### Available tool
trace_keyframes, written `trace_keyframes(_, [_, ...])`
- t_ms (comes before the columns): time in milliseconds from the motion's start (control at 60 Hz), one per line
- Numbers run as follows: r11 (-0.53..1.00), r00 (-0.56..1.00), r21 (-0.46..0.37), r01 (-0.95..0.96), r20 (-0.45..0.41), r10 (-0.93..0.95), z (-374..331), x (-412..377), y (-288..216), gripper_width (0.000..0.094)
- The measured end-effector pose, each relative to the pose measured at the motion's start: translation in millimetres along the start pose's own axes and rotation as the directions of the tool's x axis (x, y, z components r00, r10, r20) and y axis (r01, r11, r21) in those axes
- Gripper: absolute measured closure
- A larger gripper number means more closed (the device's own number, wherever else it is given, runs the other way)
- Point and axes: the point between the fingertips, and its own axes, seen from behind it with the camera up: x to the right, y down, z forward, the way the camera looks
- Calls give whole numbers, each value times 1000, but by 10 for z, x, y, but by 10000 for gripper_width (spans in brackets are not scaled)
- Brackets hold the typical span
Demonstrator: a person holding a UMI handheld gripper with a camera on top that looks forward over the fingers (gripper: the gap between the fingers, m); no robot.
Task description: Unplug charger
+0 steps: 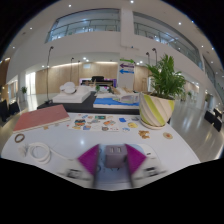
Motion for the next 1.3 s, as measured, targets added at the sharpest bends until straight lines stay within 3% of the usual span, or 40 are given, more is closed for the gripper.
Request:
trace_keyframes(33, [1000,1000,16,-14,-28,15,5,89,-60,657])
trace_keyframes(100, [999,999,16,-33,-23,33,21,79,-70,765])
trace_keyframes(150, [999,999,18,-37,-19,37,13,77,-105,773])
trace_keyframes(233, [992,999,120,-37,-13,39,-79,113,-552,781])
trace_keyframes(417, [986,995,148,-82,-44,89,-254,648,-1329,782])
trace_keyframes(500, [992,995,109,-58,-77,66,-276,1039,-1313,782])
trace_keyframes(567, [999,994,33,-21,-106,24,-236,1340,-1119,779])
trace_keyframes(717, [987,988,-158,-27,-153,3,-18,1845,-246,766])
trace_keyframes(850, [964,987,-264,-39,-160,-4,150,1987,284,748])
trace_keyframes(983, [946,992,-322,-18,-123,-23,190,1896,503,622])
trace_keyframes(1117, [949,979,-313,28,-182,-89,-62,2018,348,49])
trace_keyframes(1167, [953,978,-299,42,-182,-100,-269,2003,179,100])
trace_keyframes(1300, [962,981,-273,9,-183,-61,-1254,1849,-274,87])
